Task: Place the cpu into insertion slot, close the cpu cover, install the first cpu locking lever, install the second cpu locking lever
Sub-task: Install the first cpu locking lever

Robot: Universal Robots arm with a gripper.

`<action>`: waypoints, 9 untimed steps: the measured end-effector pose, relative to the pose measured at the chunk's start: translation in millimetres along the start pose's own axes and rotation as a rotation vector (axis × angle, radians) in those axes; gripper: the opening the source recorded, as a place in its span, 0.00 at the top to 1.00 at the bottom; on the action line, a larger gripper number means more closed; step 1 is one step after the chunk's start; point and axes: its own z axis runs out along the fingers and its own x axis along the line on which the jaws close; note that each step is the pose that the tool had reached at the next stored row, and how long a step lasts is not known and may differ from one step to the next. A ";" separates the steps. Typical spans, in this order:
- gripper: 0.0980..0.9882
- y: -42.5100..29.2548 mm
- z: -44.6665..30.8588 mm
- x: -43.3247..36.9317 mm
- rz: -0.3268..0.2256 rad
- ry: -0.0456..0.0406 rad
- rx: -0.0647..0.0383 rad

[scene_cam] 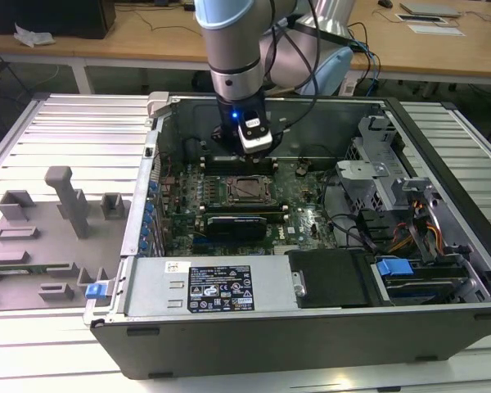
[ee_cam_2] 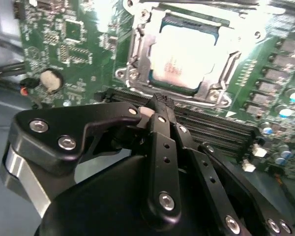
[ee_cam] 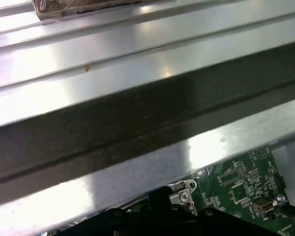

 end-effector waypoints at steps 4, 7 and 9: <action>0.99 -0.4 0.3 -0.3 -0.007 0.0088 0.046; 0.99 -3.3 0.5 -1.2 -0.009 0.0155 0.066; 0.99 -7.1 1.0 -2.4 -0.011 0.0218 0.078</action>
